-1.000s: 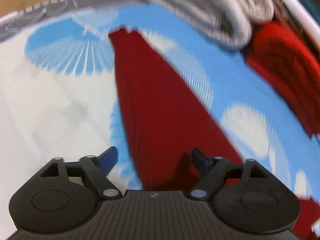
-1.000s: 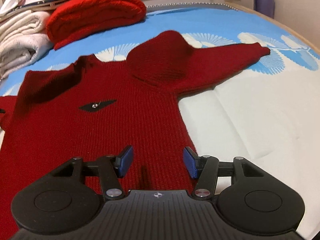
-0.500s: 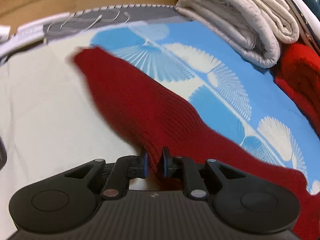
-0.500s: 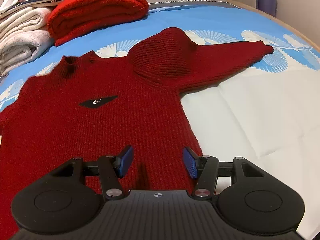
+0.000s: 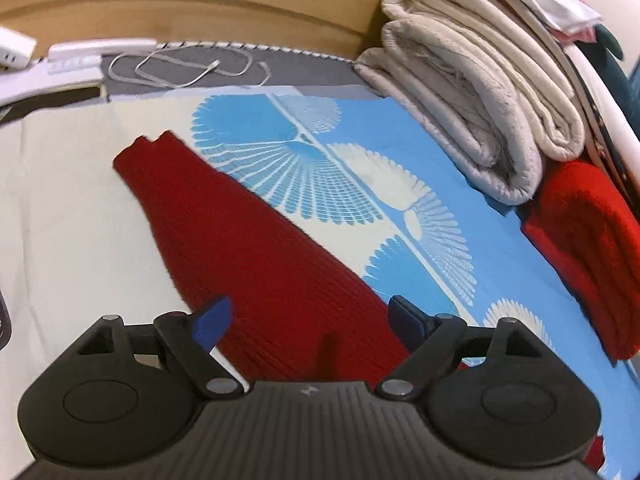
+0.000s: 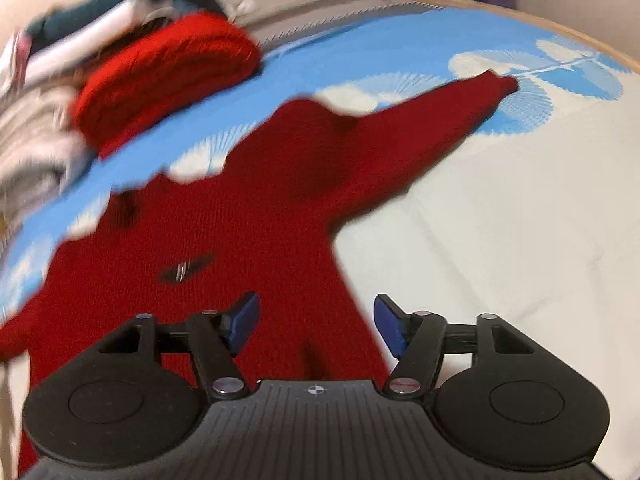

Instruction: Fold small clothes

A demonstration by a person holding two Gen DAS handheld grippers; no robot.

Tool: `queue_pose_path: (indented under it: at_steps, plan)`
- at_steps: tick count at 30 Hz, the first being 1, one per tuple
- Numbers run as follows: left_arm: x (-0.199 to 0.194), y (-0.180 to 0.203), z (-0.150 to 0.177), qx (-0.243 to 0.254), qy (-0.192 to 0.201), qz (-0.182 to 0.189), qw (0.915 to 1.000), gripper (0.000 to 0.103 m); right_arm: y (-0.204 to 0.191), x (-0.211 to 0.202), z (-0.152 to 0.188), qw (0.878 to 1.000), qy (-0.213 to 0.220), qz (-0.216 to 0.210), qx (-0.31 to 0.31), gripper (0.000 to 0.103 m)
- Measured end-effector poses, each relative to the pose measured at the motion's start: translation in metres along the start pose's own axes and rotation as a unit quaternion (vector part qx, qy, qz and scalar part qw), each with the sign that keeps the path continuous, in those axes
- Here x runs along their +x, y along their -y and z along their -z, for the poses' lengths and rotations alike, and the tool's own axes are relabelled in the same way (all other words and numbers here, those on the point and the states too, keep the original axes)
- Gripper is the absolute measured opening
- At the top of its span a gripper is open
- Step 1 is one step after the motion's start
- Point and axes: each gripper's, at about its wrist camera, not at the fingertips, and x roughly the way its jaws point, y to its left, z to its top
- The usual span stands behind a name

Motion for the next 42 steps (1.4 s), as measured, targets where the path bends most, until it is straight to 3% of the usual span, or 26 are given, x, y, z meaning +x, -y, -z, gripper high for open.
queue_pose_path:
  at_steps: [5, 11, 12, 14, 16, 20, 22, 24, 26, 27, 28, 30, 34, 38, 42]
  plan:
    - [0.013, -0.022, -0.007, -0.031, -0.010, -0.025, 0.9992, 0.089, 0.057, 0.044, -0.070, 0.993, 0.050, 0.042, 0.094, 0.067]
    - [0.025, -0.041, -0.010, -0.046, -0.018, -0.062, 0.9968, 0.089, 0.129, 0.142, -0.130, 0.961, 0.048, 0.093, 0.257, 0.068]
    - [0.026, -0.041, -0.009, -0.044, -0.017, -0.065, 0.9968, 0.089, 0.131, 0.153, -0.134, 0.958, 0.052, 0.096, 0.266, 0.070]
    - [0.027, -0.038, -0.008, -0.030, -0.011, -0.074, 0.9967, 0.089, 0.125, 0.167, -0.145, 0.964, 0.082, 0.120, 0.224, 0.068]
    - [0.028, -0.033, -0.005, -0.019, -0.007, -0.084, 0.9963, 0.089, 0.112, 0.177, -0.153, 0.971, 0.082, 0.166, 0.148, 0.012]
    - [0.031, -0.024, 0.000, 0.011, -0.012, -0.112, 0.9935, 0.089, 0.109, 0.149, -0.151, 0.953, 0.091, 0.269, 0.106, 0.009]
    - [0.030, -0.020, 0.002, 0.018, -0.020, -0.127, 0.9916, 0.090, 0.118, 0.127, -0.139, 0.946, 0.081, 0.288, 0.126, 0.009]
    - [0.029, -0.018, 0.004, 0.017, -0.028, -0.130, 0.9909, 0.090, 0.133, 0.117, -0.124, 0.941, 0.068, 0.291, 0.157, 0.013]
    - [0.026, -0.019, 0.005, 0.013, -0.035, -0.126, 0.9913, 0.090, 0.146, 0.118, -0.111, 0.941, 0.038, 0.293, 0.166, 0.033]
    - [0.024, -0.020, 0.006, 0.007, -0.040, -0.123, 0.9916, 0.090, 0.149, 0.114, -0.108, 0.939, 0.036, 0.296, 0.174, 0.058]
    - [0.022, -0.022, 0.006, -0.001, -0.044, -0.118, 0.9921, 0.090, 0.150, 0.107, -0.105, 0.935, 0.038, 0.300, 0.185, 0.073]
    - [0.018, -0.026, 0.005, -0.018, -0.053, -0.106, 0.9928, 0.090, 0.145, 0.081, -0.098, 0.938, 0.043, 0.272, 0.210, 0.073]
    - [0.011, -0.031, 0.004, -0.048, -0.071, -0.086, 0.9926, 0.090, 0.104, 0.022, -0.076, 0.966, 0.047, 0.146, 0.209, 0.076]
    - [0.001, -0.033, 0.006, -0.051, -0.085, -0.082, 0.9916, 0.090, 0.025, -0.025, -0.041, 0.992, 0.040, 0.021, 0.114, 0.085]
    - [-0.011, -0.029, 0.009, -0.020, -0.084, -0.067, 0.9941, 0.090, -0.045, -0.049, -0.004, 0.999, 0.031, -0.042, 0.011, 0.087]
